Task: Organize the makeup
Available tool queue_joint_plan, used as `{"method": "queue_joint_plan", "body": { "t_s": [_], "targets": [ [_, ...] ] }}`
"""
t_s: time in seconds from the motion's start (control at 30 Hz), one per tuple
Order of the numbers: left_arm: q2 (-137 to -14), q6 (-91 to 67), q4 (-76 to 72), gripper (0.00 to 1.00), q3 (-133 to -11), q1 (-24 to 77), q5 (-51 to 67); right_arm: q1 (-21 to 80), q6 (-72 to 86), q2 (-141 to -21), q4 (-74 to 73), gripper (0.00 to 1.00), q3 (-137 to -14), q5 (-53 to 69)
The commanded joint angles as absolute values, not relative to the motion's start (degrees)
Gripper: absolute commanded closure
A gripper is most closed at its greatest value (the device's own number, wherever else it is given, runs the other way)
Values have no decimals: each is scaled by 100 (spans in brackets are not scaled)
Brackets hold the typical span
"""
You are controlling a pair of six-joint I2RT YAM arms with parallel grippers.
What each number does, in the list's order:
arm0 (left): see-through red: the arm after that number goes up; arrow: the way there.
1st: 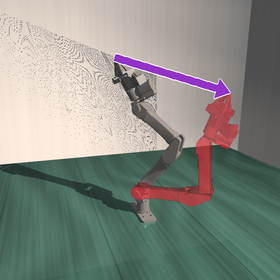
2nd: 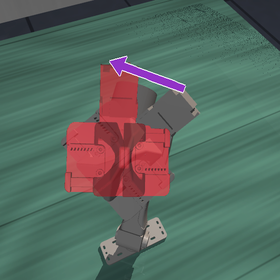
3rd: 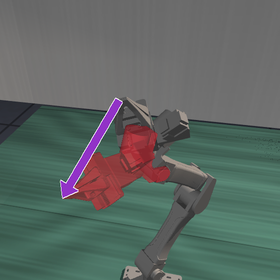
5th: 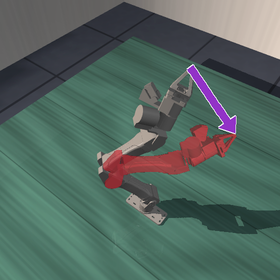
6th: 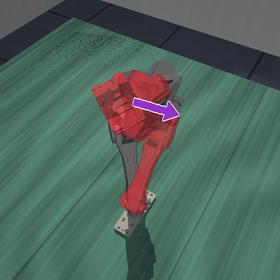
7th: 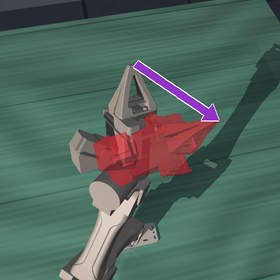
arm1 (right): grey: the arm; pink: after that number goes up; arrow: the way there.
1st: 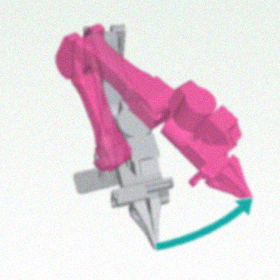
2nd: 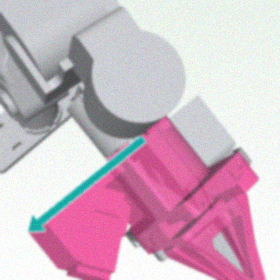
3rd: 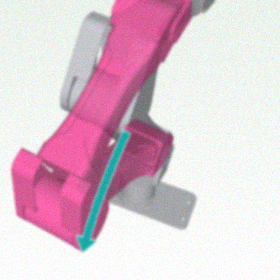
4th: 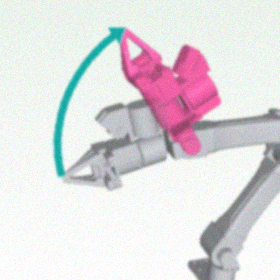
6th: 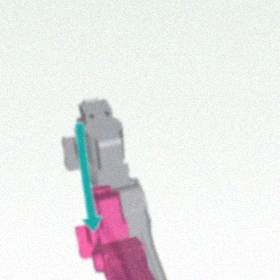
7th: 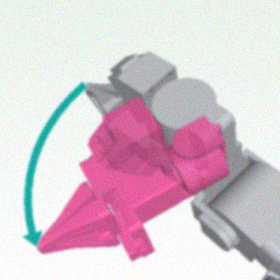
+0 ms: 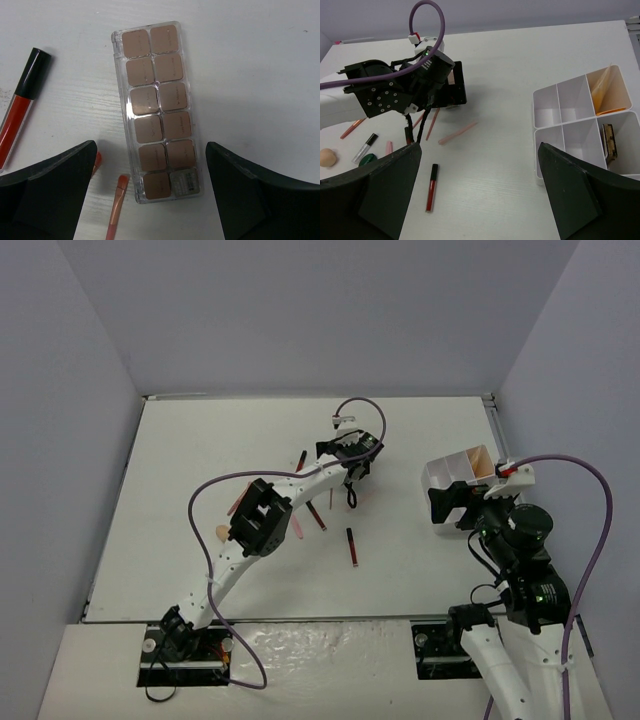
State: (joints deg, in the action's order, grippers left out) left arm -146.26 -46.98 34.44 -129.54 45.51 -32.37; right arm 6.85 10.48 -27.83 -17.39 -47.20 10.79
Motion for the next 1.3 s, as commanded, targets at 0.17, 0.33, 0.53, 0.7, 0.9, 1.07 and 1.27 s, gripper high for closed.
{"method": "queue_joint_plan", "body": {
  "t_s": [0.17, 0.33, 0.53, 0.7, 0.9, 1.07, 1.27],
  "targets": [
    [-14425, -4540, 3456, 18, -13212, 4458, -3103, 738, 1090, -2771, -1327, 0, -4676, 1044],
    [-14480, -4605, 3485, 24, -13197, 4399, -2984, 743, 1090, -2769, -1314, 0, -4663, 1055],
    [-14499, -4784, 3338, 29, -12945, 4307, -2733, 747, 1104, -2749, -1318, 0, -4658, 1048],
    [-14552, -4802, 3287, 40, -12870, 4257, -2584, 744, 1107, -2742, -1321, 0, -4667, 1072],
    [-14615, -4845, 3288, 57, -12803, 4129, -2394, 747, 1107, -2759, -1326, 0, -4685, 1091],
    [-14492, -4209, 2823, 84, -12711, 4082, -2118, 738, 1107, -2769, -1325, 0, -4698, 1105],
    [-13810, -3171, 1945, 100, -12570, 4069, -1892, 738, 1104, -2811, -1361, 0, -4784, 1145]
  ]
}}
